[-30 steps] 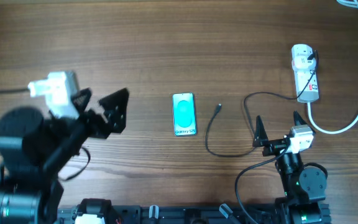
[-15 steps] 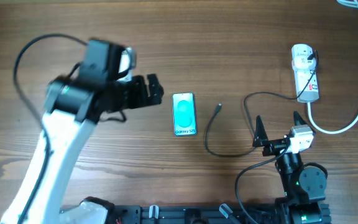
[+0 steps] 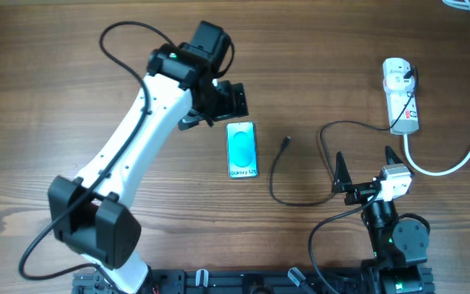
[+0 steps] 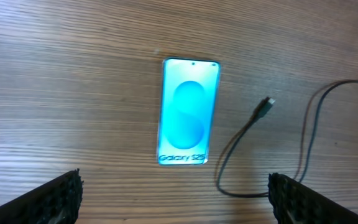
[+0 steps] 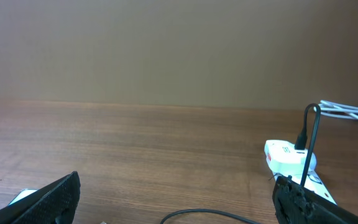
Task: Plug charger to phone and switch on socket
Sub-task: 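Move the left gripper over the light-blue phone, then lower the left gripper and close it on the phone's bottom edge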
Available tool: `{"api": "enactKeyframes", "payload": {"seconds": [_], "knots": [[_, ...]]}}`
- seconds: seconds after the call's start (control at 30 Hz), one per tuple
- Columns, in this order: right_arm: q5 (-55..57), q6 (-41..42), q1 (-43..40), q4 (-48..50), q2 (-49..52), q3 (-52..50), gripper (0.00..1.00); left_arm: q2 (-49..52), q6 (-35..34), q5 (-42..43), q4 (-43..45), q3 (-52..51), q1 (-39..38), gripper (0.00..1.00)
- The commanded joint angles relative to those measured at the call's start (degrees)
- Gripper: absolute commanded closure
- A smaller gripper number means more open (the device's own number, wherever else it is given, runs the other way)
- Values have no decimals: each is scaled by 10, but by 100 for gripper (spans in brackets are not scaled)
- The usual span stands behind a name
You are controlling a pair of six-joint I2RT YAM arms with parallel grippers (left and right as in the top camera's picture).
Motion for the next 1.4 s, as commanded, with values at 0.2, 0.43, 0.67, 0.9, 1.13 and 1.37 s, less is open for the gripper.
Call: {"api": "enactKeyframes", "payload": {"seconds": [0.2,0.43,0.67,0.9,1.13,1.37], "knots": [[-7,-7,2,2,0,0,0,135,-49,-17,25,13,-68,0],[-7,-7,2,2,0,0,0,151,-49,-17,50,12,-70,0],[-7,-7,2,2,0,0,0,179,-46,-26,59,10,-89,0],[-7,-7,2,2,0,0,0,187,-20,-83,79,-23,-107,0],[-7,-7,2,2,0,0,0,187,-21,-101,115,-58,-101,0],[-7,-7,2,2,0,0,0,187,-21,-91,136,-71,-101,0]]}}
